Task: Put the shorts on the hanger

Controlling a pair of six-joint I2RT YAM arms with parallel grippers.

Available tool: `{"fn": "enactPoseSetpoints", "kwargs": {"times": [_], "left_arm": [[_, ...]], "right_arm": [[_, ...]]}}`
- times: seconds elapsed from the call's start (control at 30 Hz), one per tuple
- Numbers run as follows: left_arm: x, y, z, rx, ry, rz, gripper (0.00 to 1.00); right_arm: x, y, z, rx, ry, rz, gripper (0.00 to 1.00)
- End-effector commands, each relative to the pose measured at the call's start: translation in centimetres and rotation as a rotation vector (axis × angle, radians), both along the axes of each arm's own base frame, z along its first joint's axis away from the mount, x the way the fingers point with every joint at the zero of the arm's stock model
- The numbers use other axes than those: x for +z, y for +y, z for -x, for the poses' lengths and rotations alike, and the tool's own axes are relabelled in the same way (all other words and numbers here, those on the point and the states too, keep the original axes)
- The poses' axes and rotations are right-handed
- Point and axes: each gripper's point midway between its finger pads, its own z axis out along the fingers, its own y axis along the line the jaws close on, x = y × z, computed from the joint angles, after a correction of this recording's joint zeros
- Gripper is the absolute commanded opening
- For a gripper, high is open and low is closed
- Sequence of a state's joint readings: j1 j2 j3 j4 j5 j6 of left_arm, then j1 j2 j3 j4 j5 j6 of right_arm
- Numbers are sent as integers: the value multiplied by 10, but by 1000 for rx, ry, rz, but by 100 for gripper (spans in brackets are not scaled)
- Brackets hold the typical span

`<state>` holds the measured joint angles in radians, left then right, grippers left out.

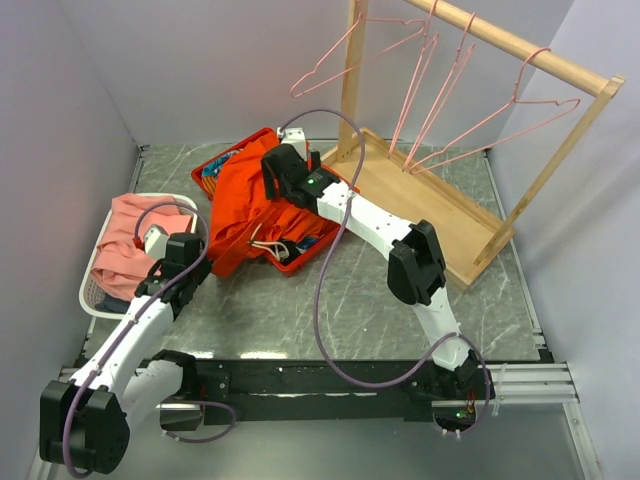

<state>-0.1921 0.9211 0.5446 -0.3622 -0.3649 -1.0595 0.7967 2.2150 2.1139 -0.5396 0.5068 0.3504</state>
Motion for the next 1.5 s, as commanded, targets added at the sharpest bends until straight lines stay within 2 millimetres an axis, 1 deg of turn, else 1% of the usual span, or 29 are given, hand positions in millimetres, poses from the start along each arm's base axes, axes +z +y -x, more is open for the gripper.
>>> {"fn": "enactPoseSetpoints", "kwargs": {"times": [0.0,0.03,0.1,0.13,0.17,0.23,0.27,0.33,0.37,0.4,0.43,0.47,0.5,0.53,0.57,0.6,0.63,0.67,0.73,0.77,0.83,0.87,0.93,0.97,1.07,1.17,1.23,1.33,1.47], "left_arm": [[30,4,-10,4,-71,-22,1],[33,4,-11,5,-71,-28,1],[44,4,-14,3,-87,-34,1],[49,6,-15,4,-93,-45,1],[54,7,-16,4,-101,-55,1],[76,13,-21,20,-136,-86,1],[85,15,-22,23,-150,-99,1],[114,19,-26,23,-192,-133,1],[125,22,-27,30,-208,-151,1],[150,23,-31,33,-257,-158,1],[163,24,-33,22,-275,-184,1],[177,27,-34,30,-297,-201,1],[207,28,-36,34,-353,-205,1],[224,30,-37,20,-381,-241,1],[260,31,-37,20,-451,-256,1],[274,33,-38,15,-464,-290,1],[292,34,-37,12,-494,-308,1],[330,35,-32,13,-571,-315,1],[362,31,-34,-26,-625,-350,1],[396,30,-26,-31,-700,-349,1],[424,21,-27,-76,-759,-350,1],[452,19,-19,-84,-827,-343,1],[472,7,-20,-148,-886,-339,1],[495,5,-11,-152,-951,-337,1],[525,-4,-6,-197,-1039,-341,1],[545,-9,-3,-227,-1083,-354,1],[544,-14,-8,-248,-1072,-346,1],[532,-22,-14,-290,-1045,-316,2],[491,-35,-33,-352,-928,-263,1]], "right_arm": [[16,-10,-5,-14,-32,-38,96],[21,-11,-3,-14,-37,-59,93],[34,-11,4,2,-52,-103,72],[31,-7,9,33,-33,-123,62],[44,-8,13,43,-48,-150,39],[55,-14,17,17,-57,-159,19],[69,-17,22,7,-75,-168,1],[82,-22,32,-1,-91,-167,0],[104,-27,39,0,-125,-190,0],[115,-28,42,2,-148,-207,0],[125,-25,51,17,-166,-211,0],[148,-31,57,14,-206,-237,0],[161,-32,64,21,-231,-237,0],[182,-35,74,29,-267,-260,0],[199,-38,80,30,-304,-279,0],[212,-41,85,39,-335,-277,0],[237,-46,99,53,-378,-310,0],[255,-50,103,51,-422,-336,0],[294,-65,121,67,-504,-380,0],[312,-67,127,75,-548,-425,0],[343,-78,143,104,-616,-473,0],[358,-79,151,113,-651,-507,0],[384,-92,164,108,-709,-525,0],[396,-93,173,116,-734,-550,0],[427,-112,188,99,-804,-580,0],[448,-124,203,104,-850,-599,0],[452,-130,208,99,-856,-606,0],[431,-130,204,74,-823,-577,0],[385,-127,196,27,-750,-545,0]]}}
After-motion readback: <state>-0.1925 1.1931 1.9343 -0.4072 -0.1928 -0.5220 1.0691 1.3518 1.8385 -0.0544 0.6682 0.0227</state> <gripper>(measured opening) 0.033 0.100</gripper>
